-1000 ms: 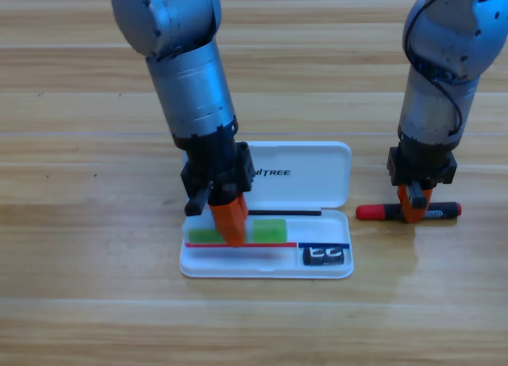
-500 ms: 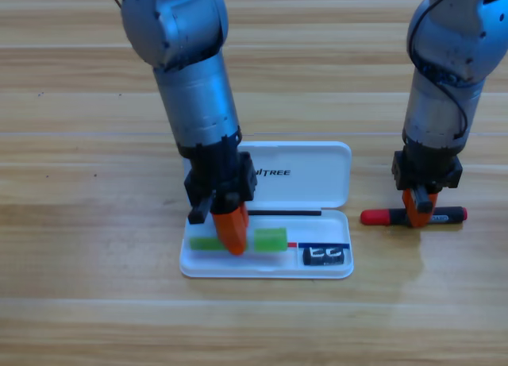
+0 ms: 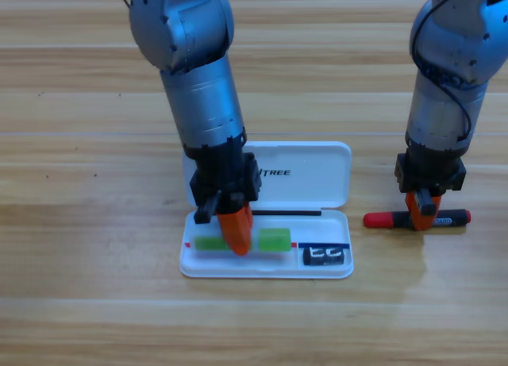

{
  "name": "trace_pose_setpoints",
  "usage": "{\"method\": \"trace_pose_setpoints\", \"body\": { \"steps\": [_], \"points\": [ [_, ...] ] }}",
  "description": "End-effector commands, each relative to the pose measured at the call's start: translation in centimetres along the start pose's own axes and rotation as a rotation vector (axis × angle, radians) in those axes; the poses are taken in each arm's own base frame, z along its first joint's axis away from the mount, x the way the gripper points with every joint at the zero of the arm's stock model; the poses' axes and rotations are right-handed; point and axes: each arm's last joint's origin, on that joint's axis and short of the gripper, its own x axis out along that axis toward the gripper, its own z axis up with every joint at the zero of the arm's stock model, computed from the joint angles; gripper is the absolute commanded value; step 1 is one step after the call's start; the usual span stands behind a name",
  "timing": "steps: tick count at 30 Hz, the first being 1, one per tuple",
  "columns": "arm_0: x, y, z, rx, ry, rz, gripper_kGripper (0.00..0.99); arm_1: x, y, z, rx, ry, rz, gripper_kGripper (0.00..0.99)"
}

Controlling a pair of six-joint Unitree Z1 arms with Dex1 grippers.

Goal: Clean up eraser and pencils

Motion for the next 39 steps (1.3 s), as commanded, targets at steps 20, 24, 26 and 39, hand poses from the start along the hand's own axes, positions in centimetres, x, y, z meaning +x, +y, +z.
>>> {"method": "trace_pose_setpoints", "body": {
  "steps": [20, 24, 26, 39],
  "points": [
    [3.5, 0.6, 0.5, -0.026, 0.053, -0.063, 0.0, 0.1, -0.2, -1.1, 0.02, 0.002, -0.004, 0.0],
    [3.6, 0.6, 0.6, -0.026, 0.054, -0.063, 0.0, -0.1, 0.0, -1.2, 0.018, 0.006, -0.005, 0.0],
    [3.7, 0.6, 0.6, -0.027, 0.055, -0.065, 0.0, -0.1, 0.0, -1.2, 0.018, 0.003, -0.005, 0.0],
    [3.9, 0.5, 0.5, -0.048, 0.063, -0.07, 0.99, -1.4, 1.2, -1.4, 0.008, -0.003, -0.023, 0.0]
  ]
}}
